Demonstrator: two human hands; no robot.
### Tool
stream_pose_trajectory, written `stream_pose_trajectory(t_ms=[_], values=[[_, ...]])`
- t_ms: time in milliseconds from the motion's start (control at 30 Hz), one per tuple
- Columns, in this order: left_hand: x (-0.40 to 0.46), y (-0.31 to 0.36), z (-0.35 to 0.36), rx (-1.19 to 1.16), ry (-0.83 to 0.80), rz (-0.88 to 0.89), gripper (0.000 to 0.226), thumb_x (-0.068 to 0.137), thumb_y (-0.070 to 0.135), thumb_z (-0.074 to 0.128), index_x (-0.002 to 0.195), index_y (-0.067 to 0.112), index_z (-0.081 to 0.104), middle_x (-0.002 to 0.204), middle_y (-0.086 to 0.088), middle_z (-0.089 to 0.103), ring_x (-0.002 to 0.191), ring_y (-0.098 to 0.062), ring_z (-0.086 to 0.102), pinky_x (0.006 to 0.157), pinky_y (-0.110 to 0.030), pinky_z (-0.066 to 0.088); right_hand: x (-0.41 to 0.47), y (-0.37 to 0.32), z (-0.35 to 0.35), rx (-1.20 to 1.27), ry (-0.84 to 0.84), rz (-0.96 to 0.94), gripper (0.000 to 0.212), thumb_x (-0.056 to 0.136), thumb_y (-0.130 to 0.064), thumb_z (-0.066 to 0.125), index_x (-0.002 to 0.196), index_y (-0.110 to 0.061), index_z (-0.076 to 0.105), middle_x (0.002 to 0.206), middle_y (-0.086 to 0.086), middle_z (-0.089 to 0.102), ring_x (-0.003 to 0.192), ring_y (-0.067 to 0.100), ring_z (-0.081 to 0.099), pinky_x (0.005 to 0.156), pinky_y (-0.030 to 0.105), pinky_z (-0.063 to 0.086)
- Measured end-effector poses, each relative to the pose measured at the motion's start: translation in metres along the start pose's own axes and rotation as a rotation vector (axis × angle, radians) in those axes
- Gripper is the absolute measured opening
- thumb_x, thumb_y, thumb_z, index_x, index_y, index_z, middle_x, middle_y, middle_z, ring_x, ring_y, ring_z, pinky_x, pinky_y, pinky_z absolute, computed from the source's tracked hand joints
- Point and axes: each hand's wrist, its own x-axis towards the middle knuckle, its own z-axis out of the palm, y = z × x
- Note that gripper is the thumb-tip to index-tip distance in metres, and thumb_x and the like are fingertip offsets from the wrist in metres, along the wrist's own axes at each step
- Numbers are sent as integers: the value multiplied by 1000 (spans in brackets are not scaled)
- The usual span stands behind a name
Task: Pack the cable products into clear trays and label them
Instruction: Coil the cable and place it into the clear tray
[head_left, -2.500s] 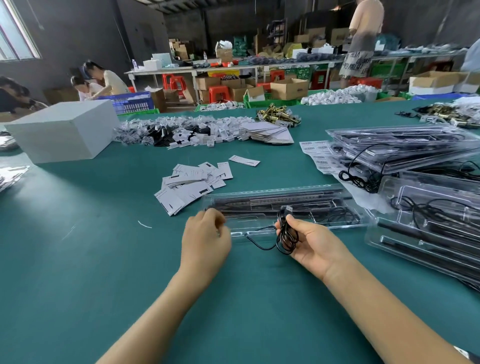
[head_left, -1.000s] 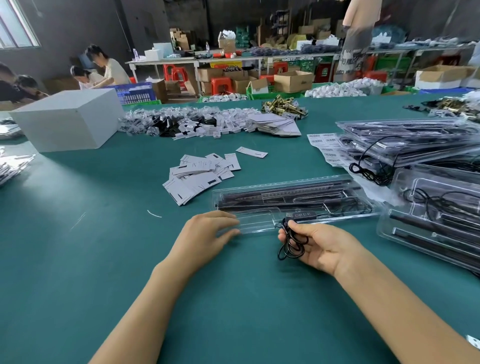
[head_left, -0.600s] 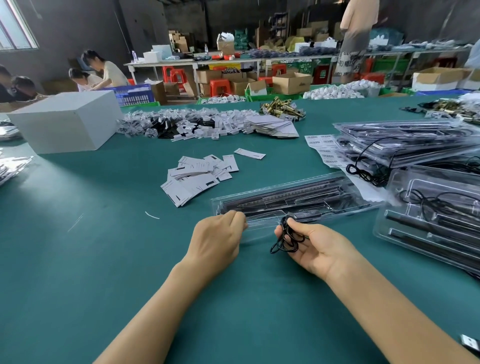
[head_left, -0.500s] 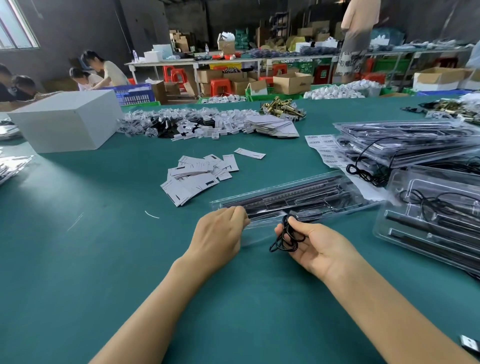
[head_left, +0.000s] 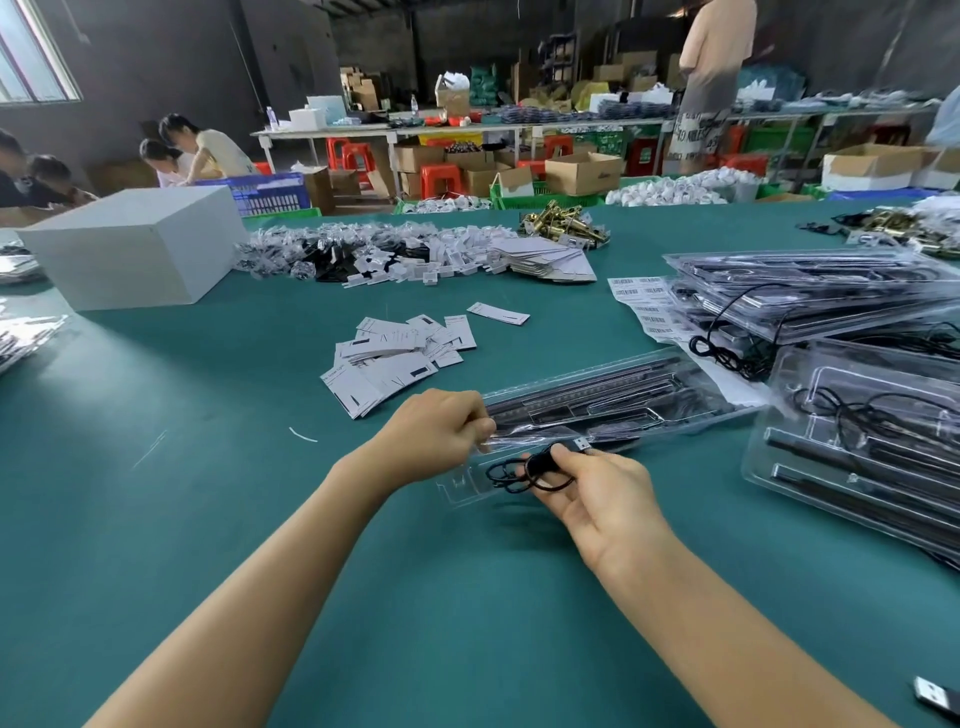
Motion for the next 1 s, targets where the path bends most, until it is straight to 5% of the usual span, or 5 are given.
stream_pose_trajectory(t_ms=[133,367,767,867,1000], values=[[-2,2,1,39,-1,8,18,98,27,48,92,14,58,82,1,62,81,-22,52,70,-34,38,7,15,8,-144,131,-101,24,92,7,51,115,4,46,90,19,57,61,21,61,52,30,57],[-9,3,6,21,57,-2,17,97,25,48,92,12,58,91,-1,68,87,-24,57,77,-37,43,6,27,14,-543,311,-365,21,88,-8,59,95,-7,39,82,6,55,65,26,65,65,45,58],[-14,4,10,-1,97,-3,16,98,24,48,90,14,57,90,3,67,86,-21,58,77,-36,43,1,52,11,-879,545,-845,19,81,-18,69,86,-11,51,92,3,56,84,27,47,69,32,30],[-15,5,11,23,101,12,16,98,24,48,89,13,56,88,2,65,83,-22,56,71,-34,40,4,51,6,-868,540,-803,23,81,-22,71,85,-11,50,96,-1,41,86,26,47,66,31,32],[-15,6,12,7,113,2,17,98,23,47,91,11,57,90,0,66,84,-23,57,74,-36,42,6,49,1,-911,446,-643,22,89,-28,61,84,-17,43,72,-5,53,70,23,52,56,32,32]])
